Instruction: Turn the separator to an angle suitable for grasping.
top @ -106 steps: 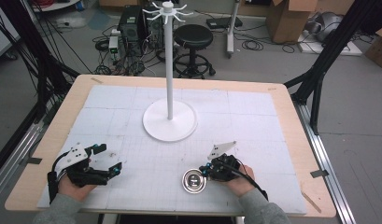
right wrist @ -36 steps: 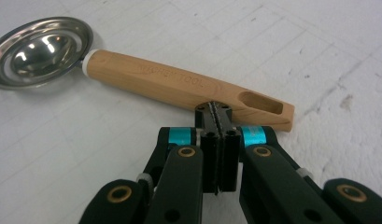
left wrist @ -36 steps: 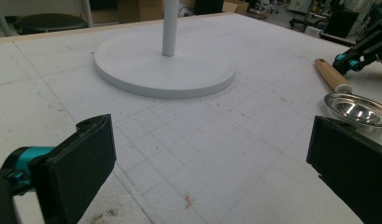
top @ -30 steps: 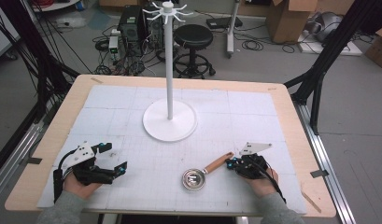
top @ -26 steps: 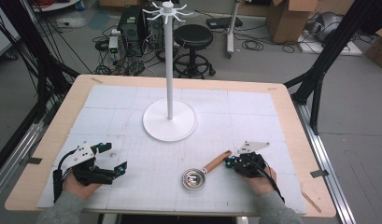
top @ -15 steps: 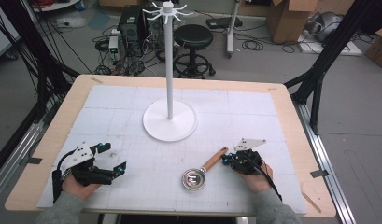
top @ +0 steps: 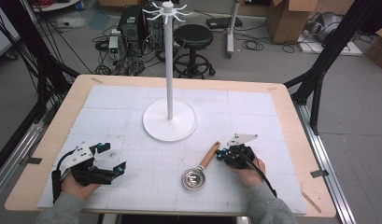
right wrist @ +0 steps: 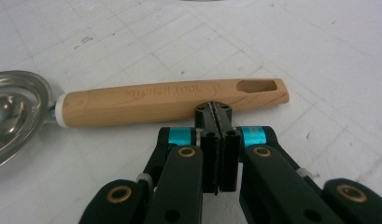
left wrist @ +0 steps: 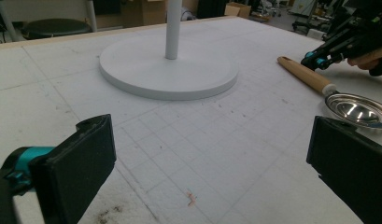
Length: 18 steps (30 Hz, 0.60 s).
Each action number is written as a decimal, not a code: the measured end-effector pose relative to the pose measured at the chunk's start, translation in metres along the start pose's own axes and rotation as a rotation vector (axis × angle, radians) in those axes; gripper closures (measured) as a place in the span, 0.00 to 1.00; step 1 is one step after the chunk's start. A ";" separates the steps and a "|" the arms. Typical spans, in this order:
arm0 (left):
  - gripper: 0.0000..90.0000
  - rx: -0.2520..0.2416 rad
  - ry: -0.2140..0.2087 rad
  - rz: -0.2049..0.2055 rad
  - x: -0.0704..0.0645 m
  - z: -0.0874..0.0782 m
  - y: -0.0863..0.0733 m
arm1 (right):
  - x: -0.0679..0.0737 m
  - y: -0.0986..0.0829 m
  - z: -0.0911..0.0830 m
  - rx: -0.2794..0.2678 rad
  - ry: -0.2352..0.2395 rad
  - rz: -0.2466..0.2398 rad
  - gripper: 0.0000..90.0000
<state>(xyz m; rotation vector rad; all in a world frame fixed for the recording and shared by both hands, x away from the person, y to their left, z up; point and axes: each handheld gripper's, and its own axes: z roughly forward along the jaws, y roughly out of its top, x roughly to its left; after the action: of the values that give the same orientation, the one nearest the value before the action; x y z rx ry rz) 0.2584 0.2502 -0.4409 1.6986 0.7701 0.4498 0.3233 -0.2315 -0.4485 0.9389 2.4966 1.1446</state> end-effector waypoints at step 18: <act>0.02 0.001 -0.001 -0.001 0.000 0.000 0.000 | 0.005 0.018 0.020 -0.001 -0.002 -0.037 1.00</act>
<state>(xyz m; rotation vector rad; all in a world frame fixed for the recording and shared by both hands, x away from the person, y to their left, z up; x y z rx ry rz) 0.2587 0.2502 -0.4410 1.6991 0.7709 0.4482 0.3363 -0.2080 -0.4481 0.8898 2.5009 1.1330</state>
